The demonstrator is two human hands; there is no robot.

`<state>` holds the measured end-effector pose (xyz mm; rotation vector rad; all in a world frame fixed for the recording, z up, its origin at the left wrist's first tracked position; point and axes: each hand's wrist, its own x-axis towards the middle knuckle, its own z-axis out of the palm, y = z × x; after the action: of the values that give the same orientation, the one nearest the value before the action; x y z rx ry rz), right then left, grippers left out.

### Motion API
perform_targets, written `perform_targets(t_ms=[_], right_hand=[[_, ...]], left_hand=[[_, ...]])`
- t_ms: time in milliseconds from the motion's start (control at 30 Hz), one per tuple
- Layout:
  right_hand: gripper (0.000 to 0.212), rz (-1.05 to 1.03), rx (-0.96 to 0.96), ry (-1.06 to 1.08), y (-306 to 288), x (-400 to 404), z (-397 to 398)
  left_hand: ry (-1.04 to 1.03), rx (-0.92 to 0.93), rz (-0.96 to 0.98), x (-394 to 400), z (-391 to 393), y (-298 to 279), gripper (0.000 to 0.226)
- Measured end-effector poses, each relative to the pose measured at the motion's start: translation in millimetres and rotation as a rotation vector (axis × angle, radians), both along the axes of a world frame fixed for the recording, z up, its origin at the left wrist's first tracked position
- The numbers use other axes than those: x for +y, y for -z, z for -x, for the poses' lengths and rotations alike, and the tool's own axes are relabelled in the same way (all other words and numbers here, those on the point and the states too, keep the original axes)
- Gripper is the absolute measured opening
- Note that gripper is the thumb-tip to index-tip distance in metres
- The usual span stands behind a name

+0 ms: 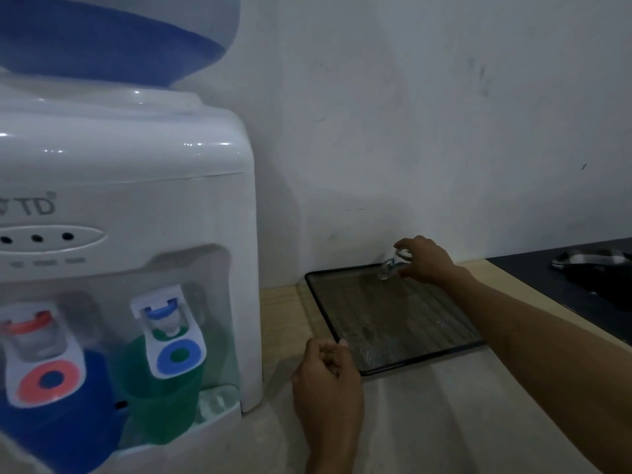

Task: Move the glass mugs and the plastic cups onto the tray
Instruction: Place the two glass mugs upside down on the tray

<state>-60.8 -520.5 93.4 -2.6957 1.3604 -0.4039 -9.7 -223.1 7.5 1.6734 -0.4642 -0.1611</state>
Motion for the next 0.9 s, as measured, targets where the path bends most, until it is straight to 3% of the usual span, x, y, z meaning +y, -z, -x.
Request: perform_targets(t_ms=[233,400,733,900], right_hand=[[0.088,-0.064,-0.029,0.068,10,-5,10],[0.099,-0.057,-0.181,0.108,14,5,19],[0.055,0.113,-0.741,-0.221,37,147,35],[0.033,0.046,-0.912,-0.342,60,231,37]], left_hand=[[0.013,-0.011,-0.034,0,1,-1,0.020],[0.015,-0.010,-0.025,1,1,-2,0.018],[-0.010,-0.023,0.071,10,3,-4,0.016],[-0.065,0.005,0.135,29,12,-10,0.008]])
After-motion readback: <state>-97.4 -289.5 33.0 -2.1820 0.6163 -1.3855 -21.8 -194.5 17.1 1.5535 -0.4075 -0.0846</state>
